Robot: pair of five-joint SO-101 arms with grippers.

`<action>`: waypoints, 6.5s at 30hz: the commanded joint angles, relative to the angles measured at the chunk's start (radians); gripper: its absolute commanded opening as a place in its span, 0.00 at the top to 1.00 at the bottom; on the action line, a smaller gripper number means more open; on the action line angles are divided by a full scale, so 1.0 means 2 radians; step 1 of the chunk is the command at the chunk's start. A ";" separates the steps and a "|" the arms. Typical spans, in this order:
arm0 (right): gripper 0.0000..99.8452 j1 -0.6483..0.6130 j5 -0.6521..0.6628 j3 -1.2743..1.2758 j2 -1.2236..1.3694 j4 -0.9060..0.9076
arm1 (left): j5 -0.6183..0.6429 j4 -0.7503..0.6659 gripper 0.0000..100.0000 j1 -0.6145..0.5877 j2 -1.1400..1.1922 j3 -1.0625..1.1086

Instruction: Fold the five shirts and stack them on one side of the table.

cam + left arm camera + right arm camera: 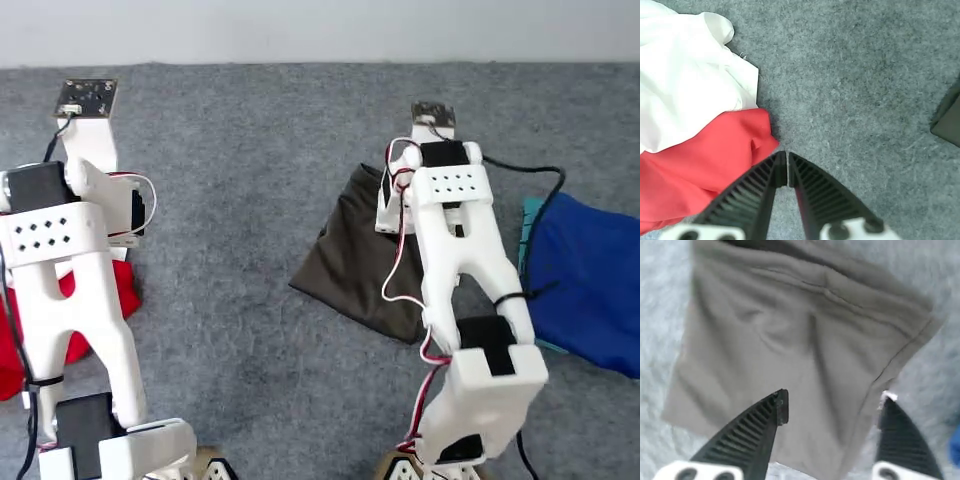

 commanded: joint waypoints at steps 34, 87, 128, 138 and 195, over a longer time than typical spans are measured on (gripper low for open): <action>0.99 0.060 0.132 -0.101 0.026 0.081 | -0.004 0.006 0.99 -0.002 -0.020 -0.003; 0.99 0.358 0.479 -0.182 -0.132 0.184 | -0.004 0.007 0.99 -0.039 -0.021 -0.007; 0.98 0.236 0.476 0.262 -0.412 0.181 | -0.151 -0.175 0.99 -0.198 0.224 0.010; 0.98 0.234 0.453 0.262 -0.412 0.181 | -0.070 -0.129 0.99 -0.140 0.081 -0.183; 0.97 -0.033 0.340 0.240 -0.277 0.008 | -0.170 -0.054 0.82 -0.103 -0.148 0.136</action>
